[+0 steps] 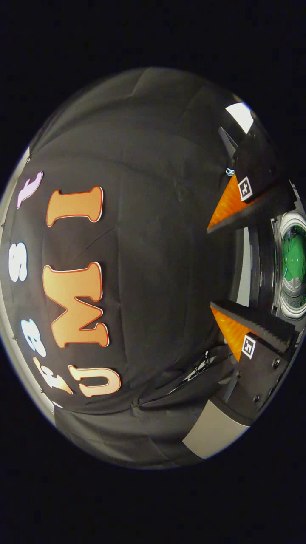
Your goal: Put the clothes into the washing machine and then close the washing machine lid.
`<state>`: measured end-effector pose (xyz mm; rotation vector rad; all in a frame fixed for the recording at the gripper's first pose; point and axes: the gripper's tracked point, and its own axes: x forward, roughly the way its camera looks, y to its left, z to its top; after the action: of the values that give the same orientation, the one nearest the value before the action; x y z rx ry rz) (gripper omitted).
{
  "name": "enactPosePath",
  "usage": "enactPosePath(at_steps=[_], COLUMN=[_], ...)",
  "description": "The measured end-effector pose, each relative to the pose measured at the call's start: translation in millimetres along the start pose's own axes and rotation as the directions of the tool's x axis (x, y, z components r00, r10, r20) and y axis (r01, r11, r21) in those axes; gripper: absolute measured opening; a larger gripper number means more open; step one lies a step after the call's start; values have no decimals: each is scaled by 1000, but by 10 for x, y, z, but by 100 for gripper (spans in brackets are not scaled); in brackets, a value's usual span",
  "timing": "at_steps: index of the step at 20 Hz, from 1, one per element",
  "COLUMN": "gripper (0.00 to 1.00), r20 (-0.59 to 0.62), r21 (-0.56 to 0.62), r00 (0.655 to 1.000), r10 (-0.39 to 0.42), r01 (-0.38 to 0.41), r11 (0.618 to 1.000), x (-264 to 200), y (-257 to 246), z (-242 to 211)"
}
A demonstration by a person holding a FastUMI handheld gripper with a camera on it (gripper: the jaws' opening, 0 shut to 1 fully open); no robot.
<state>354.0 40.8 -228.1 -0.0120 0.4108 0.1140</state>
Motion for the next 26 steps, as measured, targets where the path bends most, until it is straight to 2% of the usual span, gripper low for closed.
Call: enactPosePath(at_steps=[15,20,26], gripper=[98,98,99], r20=[-18,-69,-161], r21=[-3,6,3], r00=[999,996,986], r10=[-32,-60,-48], r01=[32,60,49], r11=[999,998,999], x=[-767,-1033,-1264], y=[45,58,208], z=[-489,-865,-1522])
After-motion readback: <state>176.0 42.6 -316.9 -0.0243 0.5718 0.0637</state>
